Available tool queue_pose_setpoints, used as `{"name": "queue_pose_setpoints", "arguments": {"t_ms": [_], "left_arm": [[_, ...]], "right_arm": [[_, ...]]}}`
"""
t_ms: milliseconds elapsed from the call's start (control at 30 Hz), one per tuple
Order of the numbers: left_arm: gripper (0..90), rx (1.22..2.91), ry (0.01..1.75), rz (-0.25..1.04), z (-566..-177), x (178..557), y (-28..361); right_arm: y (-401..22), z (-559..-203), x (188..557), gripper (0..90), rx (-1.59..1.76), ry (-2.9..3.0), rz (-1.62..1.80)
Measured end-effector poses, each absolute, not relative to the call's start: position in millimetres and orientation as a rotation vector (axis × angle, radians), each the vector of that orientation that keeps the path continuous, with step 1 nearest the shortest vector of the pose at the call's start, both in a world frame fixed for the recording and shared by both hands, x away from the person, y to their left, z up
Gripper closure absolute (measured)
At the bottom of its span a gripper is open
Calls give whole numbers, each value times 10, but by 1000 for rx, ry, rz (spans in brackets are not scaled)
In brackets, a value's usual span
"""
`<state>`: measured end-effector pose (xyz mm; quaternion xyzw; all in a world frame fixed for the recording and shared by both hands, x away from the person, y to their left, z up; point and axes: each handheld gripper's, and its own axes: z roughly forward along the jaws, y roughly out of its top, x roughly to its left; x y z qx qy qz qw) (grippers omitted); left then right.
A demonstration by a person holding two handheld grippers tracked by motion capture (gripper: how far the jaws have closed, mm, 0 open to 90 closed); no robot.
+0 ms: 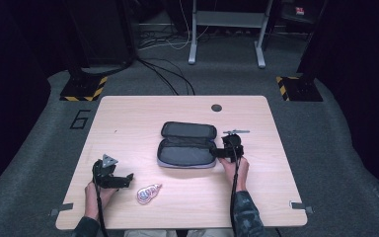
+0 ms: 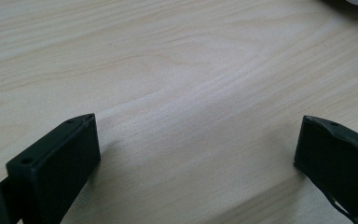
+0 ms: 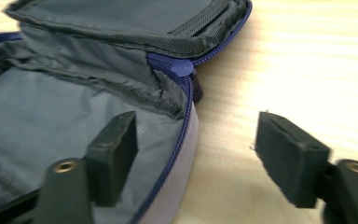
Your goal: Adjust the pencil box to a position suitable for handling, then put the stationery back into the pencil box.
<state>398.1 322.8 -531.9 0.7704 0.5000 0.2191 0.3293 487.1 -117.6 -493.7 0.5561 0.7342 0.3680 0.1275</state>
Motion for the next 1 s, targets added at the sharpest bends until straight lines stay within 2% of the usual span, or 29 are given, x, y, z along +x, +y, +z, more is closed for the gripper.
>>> {"name": "queue_pose_setpoints", "arguments": {"t_ms": [233, 600, 767, 1000], "left_arm": [[0, 2022, 1274, 541, -5313, 3969, 3246], [2, 2039, 1198, 509, -5225, 3805, 3265], [0, 2040, 1131, 497, -5148, 3665, 3151], [0, 2091, 1043, 452, -5085, 3527, 2969]], "right_arm": [[-1366, -4857, 4684, 147, 1558, 2142, 1070], [-1816, -4980, 4299, 112, 1541, 2104, 982], [-1922, -5069, 4213, 73, 1534, 2074, 921], [-1979, -5183, 4169, 73, 1539, 2060, 860]]}}
